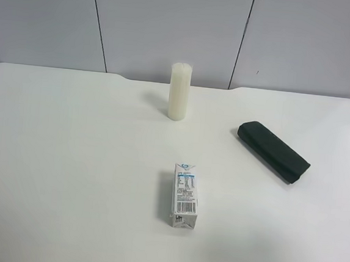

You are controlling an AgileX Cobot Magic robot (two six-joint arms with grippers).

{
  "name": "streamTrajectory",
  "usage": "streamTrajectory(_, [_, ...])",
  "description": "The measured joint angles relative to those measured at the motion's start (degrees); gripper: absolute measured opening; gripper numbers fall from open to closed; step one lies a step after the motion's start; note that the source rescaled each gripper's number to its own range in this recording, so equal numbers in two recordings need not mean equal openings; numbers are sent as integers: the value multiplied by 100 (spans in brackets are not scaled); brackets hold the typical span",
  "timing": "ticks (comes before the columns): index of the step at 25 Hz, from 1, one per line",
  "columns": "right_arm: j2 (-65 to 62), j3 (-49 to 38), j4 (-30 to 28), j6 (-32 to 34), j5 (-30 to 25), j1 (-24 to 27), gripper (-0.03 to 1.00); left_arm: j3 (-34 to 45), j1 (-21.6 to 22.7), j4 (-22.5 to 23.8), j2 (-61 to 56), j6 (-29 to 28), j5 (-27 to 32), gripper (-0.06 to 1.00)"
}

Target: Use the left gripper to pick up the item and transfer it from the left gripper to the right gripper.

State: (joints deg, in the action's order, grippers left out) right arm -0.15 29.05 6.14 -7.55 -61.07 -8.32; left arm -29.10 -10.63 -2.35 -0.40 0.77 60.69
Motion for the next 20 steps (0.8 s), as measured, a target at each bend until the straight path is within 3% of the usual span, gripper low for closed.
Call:
streamTrajectory(6, [0,0,0,0,0,20,96,0,113,0,0,0,0,100])
streamTrajectory(14, [0,0,0,0,2,856,96,2,1029,0,0,0,0,100])
streamTrajectory(20, [0,0,0,0,13,908,96,2,1087,0,0,0,0,100])
